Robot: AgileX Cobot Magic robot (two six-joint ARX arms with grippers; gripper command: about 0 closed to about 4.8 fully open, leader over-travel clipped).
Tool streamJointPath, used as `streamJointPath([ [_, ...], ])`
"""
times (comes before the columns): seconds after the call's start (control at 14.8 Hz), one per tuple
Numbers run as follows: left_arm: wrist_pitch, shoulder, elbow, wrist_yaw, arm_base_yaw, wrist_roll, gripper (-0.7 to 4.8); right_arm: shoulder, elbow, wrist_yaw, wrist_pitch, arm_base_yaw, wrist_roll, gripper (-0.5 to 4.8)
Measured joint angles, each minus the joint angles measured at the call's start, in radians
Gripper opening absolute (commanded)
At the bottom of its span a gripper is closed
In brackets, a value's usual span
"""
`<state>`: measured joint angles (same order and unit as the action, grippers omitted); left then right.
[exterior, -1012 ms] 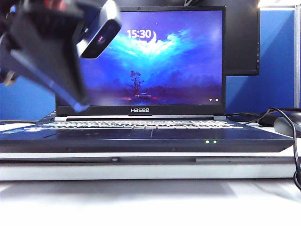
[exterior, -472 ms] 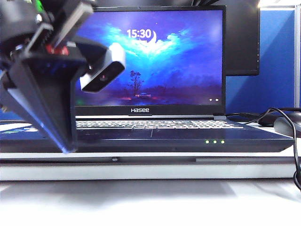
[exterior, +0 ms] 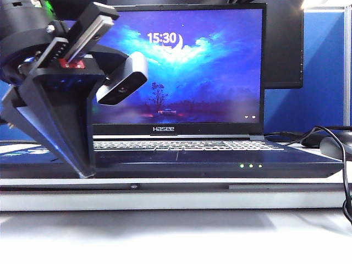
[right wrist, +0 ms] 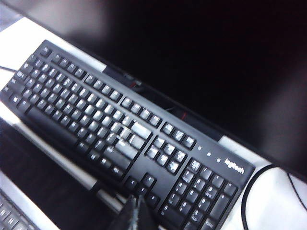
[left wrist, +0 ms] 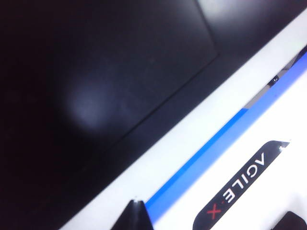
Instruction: Close the lid of the black laptop.
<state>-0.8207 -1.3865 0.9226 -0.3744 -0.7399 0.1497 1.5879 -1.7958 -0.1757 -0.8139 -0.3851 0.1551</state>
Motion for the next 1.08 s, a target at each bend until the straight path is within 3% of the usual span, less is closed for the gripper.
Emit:
streamJointPath([
  [0.81, 0.046, -0.001, 0.0, 0.0, 0.0, -0.003, -0.05, -0.042, 0.008, -0.003, -0.334, -0.067, 0.029, -0.05],
  [1.08, 0.063, -0.001, 0.0, 0.0, 0.0, -0.003, -0.05, -0.046, 0.01, 0.007, -0.412, -0.165, 0.026, -0.05],
])
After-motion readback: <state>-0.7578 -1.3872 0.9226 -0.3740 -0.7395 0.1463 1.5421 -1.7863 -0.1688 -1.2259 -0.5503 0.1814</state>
